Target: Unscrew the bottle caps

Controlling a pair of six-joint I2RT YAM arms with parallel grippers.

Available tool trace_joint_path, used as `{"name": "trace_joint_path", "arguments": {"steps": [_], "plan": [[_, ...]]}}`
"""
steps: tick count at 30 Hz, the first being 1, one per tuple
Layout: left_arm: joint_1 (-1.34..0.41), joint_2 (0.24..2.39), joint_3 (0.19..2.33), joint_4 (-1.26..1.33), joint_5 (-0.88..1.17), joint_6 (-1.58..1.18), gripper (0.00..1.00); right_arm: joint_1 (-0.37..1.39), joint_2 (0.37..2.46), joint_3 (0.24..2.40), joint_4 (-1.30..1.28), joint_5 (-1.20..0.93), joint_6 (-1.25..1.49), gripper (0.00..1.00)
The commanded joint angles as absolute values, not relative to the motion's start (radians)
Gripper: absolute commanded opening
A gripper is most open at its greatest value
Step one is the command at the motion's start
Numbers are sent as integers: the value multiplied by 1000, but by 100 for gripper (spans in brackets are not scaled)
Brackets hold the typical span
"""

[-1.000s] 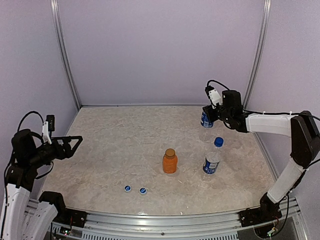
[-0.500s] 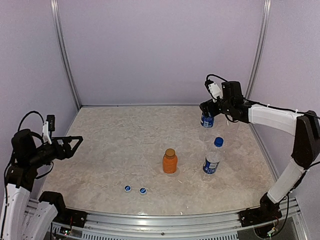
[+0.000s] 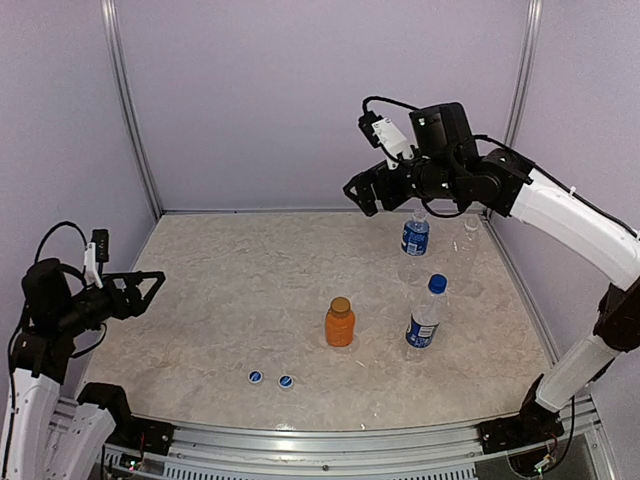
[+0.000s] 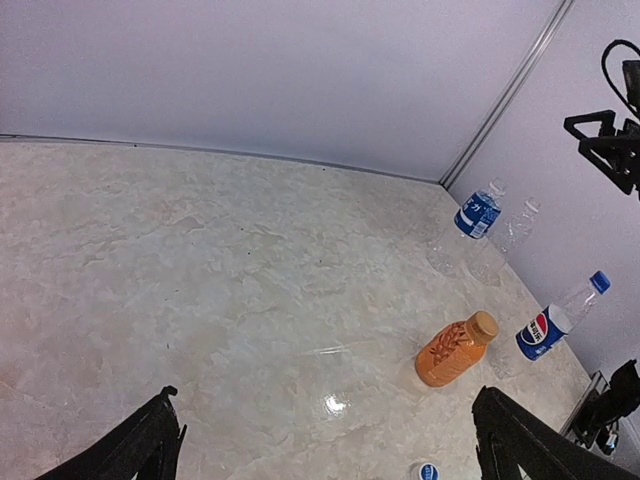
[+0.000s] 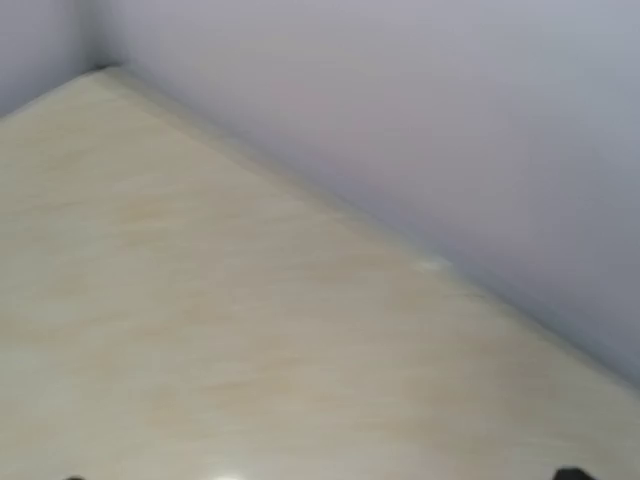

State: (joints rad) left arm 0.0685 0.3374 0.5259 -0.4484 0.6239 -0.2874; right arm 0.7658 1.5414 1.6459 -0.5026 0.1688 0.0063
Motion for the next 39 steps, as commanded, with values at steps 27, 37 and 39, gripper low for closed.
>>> {"name": "trace_joint_path", "arguments": {"steps": [27, 37, 39], "plan": [[88, 315, 499, -419, 641, -293, 99, 1027, 1986, 1740, -994, 172, 341, 68], [88, 319, 500, -419, 643, -293, 99, 998, 1996, 1681, -904, 132, 296, 56], [88, 321, 499, -419, 644, -293, 99, 997, 1996, 1687, -906, 133, 295, 54]]}}
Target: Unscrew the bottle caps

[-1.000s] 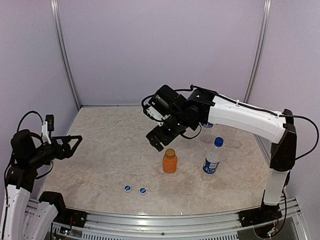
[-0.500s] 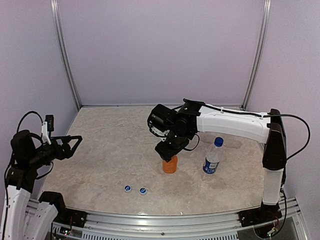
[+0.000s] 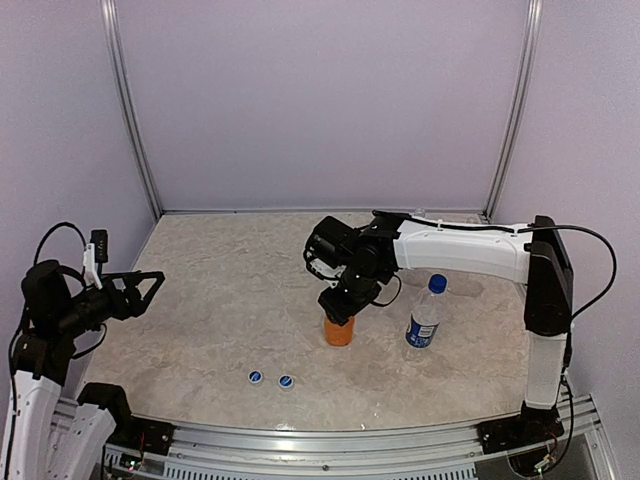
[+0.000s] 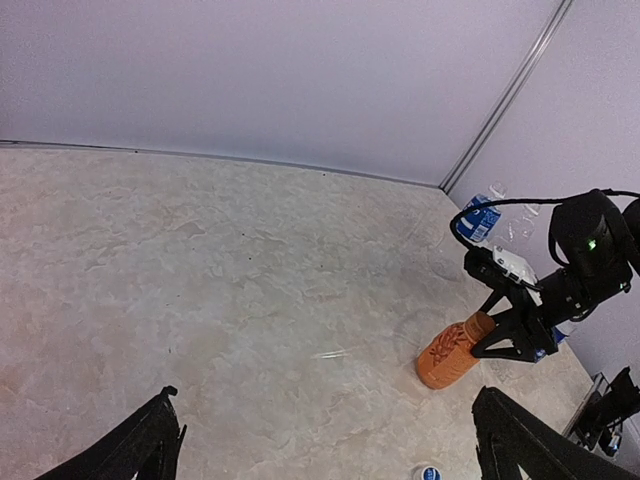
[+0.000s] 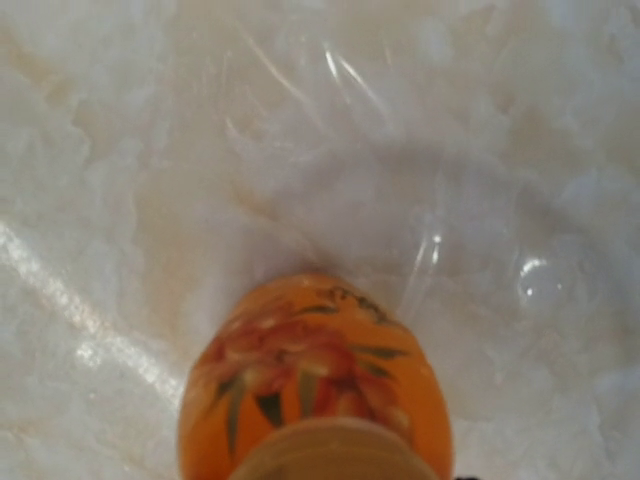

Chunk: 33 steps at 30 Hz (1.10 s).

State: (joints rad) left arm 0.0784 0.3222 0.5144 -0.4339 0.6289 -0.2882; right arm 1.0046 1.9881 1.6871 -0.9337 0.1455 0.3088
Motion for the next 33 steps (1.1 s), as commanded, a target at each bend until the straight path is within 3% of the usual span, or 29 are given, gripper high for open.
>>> {"name": "trace_joint_path", "arguments": {"steps": [1, 3, 8, 12, 19, 28, 33], "plan": [[88, 321, 500, -419, 644, -293, 99, 997, 1994, 1689, -908, 132, 295, 54], [88, 325, 499, -418, 646, -293, 99, 998, 1994, 1697, -911, 132, 291, 46], [89, 325, 499, -418, 646, -292, 99, 997, 1996, 1713, -927, 111, 279, 14], [89, 326, 497, -414, 664, -288, 99, 998, 1989, 1744, -940, 82, 268, 0], [11, 371, 587, -503, 711, -153, 96, 1051, 1939, 1889, -873, -41, 232, 0], [-361, 661, 1017, -941, 556, 572, 99, 1143, 1908, 1969, -514, -65, 178, 0], [-501, 811, 1156, -1012, 433, 693, 99, 1145, 1908, 1954, -331, -118, 208, 0]]}}
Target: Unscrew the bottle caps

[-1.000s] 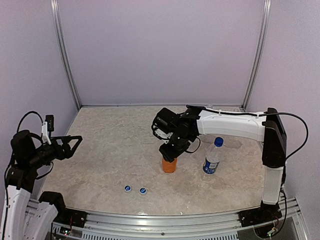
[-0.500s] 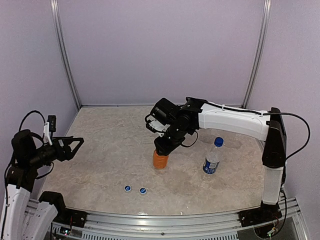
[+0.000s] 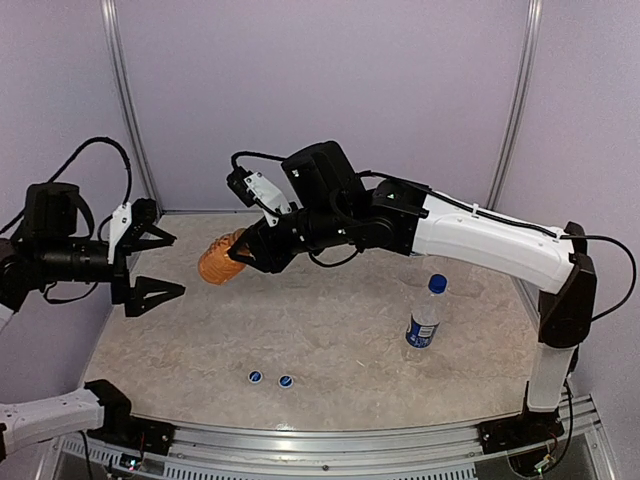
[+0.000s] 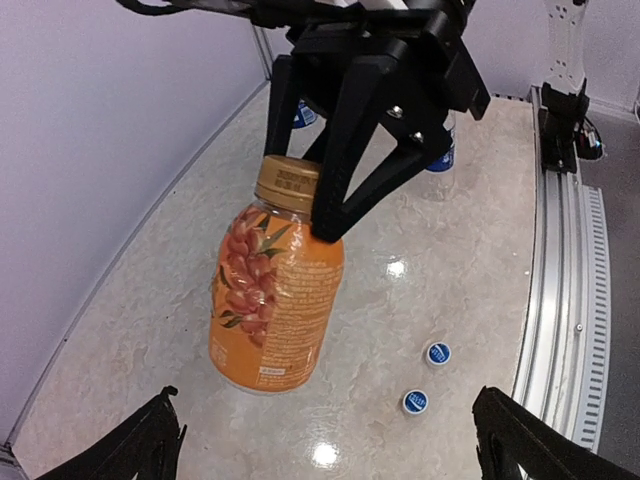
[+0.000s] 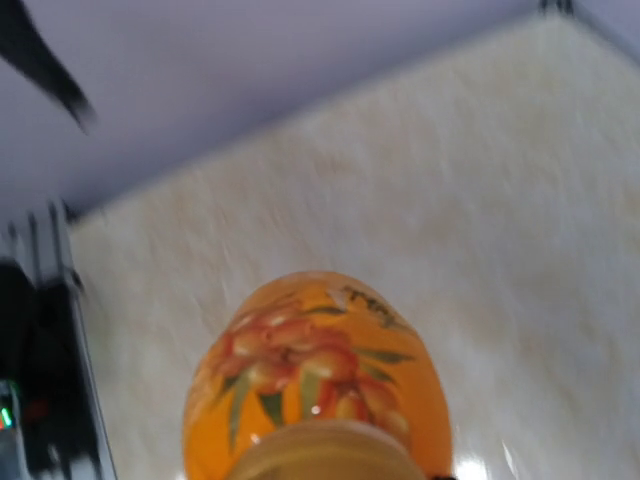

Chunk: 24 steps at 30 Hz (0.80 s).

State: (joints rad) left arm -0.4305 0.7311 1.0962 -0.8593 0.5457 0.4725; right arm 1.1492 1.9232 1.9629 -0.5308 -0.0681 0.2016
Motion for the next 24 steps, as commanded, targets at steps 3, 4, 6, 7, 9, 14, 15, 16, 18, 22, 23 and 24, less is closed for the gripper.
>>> {"name": "trace_joint_path", "arguments": {"steps": [3, 4, 6, 7, 9, 14, 15, 16, 18, 22, 23, 24], "plan": [[-550, 846, 1157, -1003, 427, 690, 99, 1146, 1898, 1919, -248, -174, 222, 0], [-560, 855, 1151, -990, 416, 680, 99, 1146, 1896, 1911, -229, -188, 229, 0], [-575, 870, 1140, -948, 375, 653, 99, 1147, 1895, 1899, -202, -225, 240, 0], [-579, 874, 1140, -923, 353, 636, 99, 1149, 1896, 1894, -195, -243, 242, 0], [-581, 886, 1145, -868, 311, 609, 99, 1153, 1897, 1889, -198, -265, 240, 0], [-579, 897, 1146, -760, 206, 626, 99, 1157, 1880, 1867, -225, -250, 227, 0], [-575, 897, 1140, -745, 190, 640, 99, 1157, 1874, 1856, -222, -248, 227, 0], [-572, 897, 1136, -739, 184, 655, 99, 1157, 1867, 1846, -213, -249, 229, 0], [-573, 903, 1132, -748, 193, 669, 98, 1157, 1856, 1829, -187, -268, 236, 0], [-584, 915, 1138, -759, 217, 659, 93, 1157, 1848, 1827, -163, -288, 239, 0], [-585, 920, 1139, -769, 225, 665, 93, 1157, 1844, 1822, -155, -286, 240, 0], [-588, 922, 1141, -784, 233, 671, 92, 1157, 1839, 1815, -144, -285, 242, 0]]}}
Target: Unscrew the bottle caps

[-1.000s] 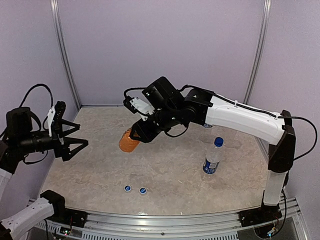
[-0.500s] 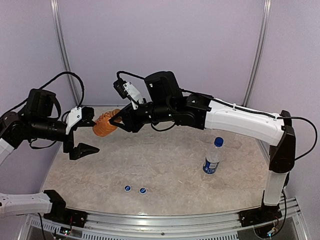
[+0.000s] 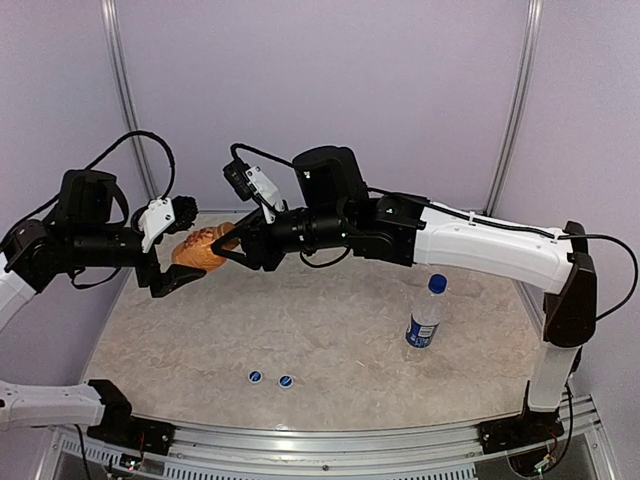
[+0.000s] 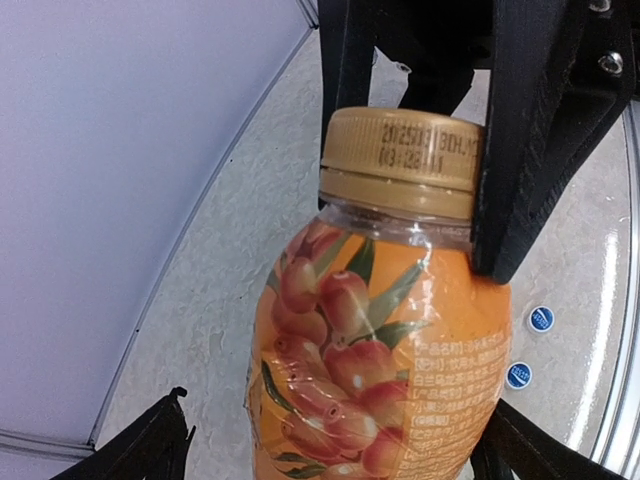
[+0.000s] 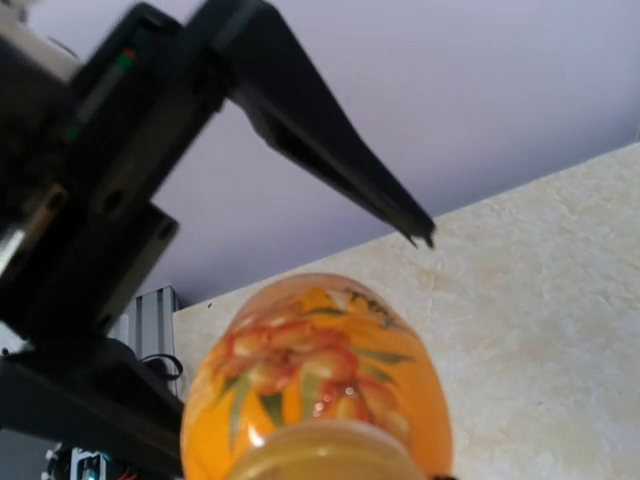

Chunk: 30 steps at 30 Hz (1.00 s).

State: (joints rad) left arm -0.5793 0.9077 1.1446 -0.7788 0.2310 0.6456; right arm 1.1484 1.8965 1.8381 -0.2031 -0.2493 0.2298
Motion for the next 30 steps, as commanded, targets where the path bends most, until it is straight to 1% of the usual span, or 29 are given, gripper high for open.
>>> {"name": "trace_joint_path", "arguments": {"steps": [1, 4, 5, 12, 13, 14, 16, 19, 21, 22, 23, 25, 26, 30], "plan": [[-594, 927, 1142, -797, 240, 677, 92, 1157, 1835, 1807, -133, -286, 242, 0], [-609, 935, 1142, -810, 251, 669, 92, 1157, 1838, 1809, -119, -302, 245, 0], [-610, 937, 1145, -807, 257, 663, 91, 1157, 1839, 1811, -118, -304, 245, 0], [-614, 935, 1158, -803, 271, 654, 71, 1157, 1839, 1799, -131, -287, 247, 0], [-614, 932, 1157, -800, 273, 652, 68, 1157, 1839, 1799, -136, -276, 245, 7], [-614, 931, 1157, -795, 273, 649, 66, 1157, 1837, 1799, -143, -265, 247, 17], [-614, 926, 1157, -789, 267, 648, 62, 1155, 1831, 1791, -148, -247, 248, 34], [-614, 919, 1151, -783, 255, 662, 57, 1151, 1820, 1780, -140, -247, 258, 50], [-614, 915, 1149, -784, 252, 674, 55, 1148, 1816, 1779, -141, -253, 263, 58], [-614, 913, 1146, -782, 251, 678, 54, 1147, 1813, 1779, -142, -252, 265, 63], [-614, 911, 1145, -783, 248, 685, 54, 1146, 1807, 1777, -143, -249, 268, 72], [-616, 907, 1138, -777, 230, 706, 54, 1143, 1793, 1770, -137, -260, 280, 80], [-618, 907, 1130, -762, 212, 721, 53, 1139, 1784, 1762, -128, -268, 296, 82], [-640, 894, 1065, -609, 64, 837, 51, 1097, 1758, 1710, -70, -317, 464, 83]]}}
